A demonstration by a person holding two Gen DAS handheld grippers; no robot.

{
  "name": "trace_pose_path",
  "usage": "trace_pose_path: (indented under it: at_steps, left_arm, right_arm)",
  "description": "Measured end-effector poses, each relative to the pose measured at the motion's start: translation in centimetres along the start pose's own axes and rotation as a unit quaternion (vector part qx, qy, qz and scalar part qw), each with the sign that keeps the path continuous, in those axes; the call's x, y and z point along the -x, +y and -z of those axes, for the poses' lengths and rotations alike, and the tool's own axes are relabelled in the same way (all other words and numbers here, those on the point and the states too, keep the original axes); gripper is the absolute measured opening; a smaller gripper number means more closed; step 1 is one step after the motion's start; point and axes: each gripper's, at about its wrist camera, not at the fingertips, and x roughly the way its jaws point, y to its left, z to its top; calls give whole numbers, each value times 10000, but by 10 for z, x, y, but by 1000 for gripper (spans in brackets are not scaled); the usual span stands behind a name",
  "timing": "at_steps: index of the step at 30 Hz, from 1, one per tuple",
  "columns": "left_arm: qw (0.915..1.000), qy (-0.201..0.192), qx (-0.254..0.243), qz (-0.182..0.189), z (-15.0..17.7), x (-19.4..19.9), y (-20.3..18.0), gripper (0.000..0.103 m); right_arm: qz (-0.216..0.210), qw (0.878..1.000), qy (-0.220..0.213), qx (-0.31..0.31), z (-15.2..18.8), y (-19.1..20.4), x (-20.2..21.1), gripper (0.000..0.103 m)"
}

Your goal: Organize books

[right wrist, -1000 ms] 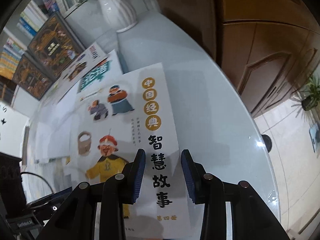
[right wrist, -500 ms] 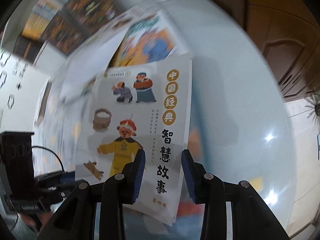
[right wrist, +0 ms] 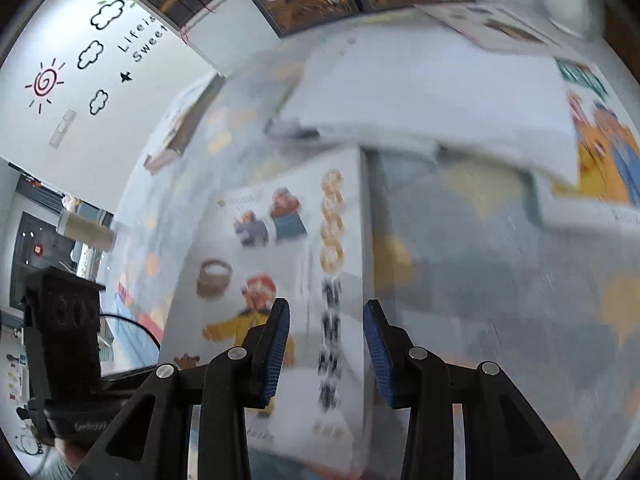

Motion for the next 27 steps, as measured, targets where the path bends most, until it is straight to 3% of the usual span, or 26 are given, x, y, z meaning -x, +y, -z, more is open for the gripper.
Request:
trace_pose_path:
  at_steps: [3, 8, 13, 15, 18, 20, 22, 23, 27]
  left_arm:
    - [9981, -199, 562, 153, -6, 13, 30, 40]
    - [9965, 15, 763, 349, 18, 18, 50, 40]
    - [9955, 92, 868, 380, 33, 20, 51, 40]
    - [9935, 21, 880, 717, 35, 24, 41, 40]
    - [9906, -139, 709, 1162, 37, 33, 17, 40]
    - [9948, -284, 458, 860, 37, 32, 3, 39]
    - [9971, -344, 391, 558, 34, 24, -2, 18]
    - [9962, -270, 520, 637, 31, 20, 0, 13]
    - [9897, -251, 843, 1126, 22, 22, 4, 10]
  right_arm:
    - [160, 9997, 160, 123, 3, 3, -6, 38]
    - [153, 9970, 716, 240, 45, 0, -14, 38]
    - [297, 9974, 492, 436, 66, 6, -8, 38]
    - [224, 9981, 482, 307, 65, 2, -7, 38]
    - [-43, 9988, 483, 17, 63, -8, -5, 38]
    - [-266, 9982, 478, -263, 62, -16, -5, 38]
    - [-477, 9961, 479, -560, 63, -24, -3, 38]
    - [-643, 9934, 494, -814, 63, -32, -4, 38]
    - [-1326, 9739, 697, -1704, 64, -59, -2, 41]
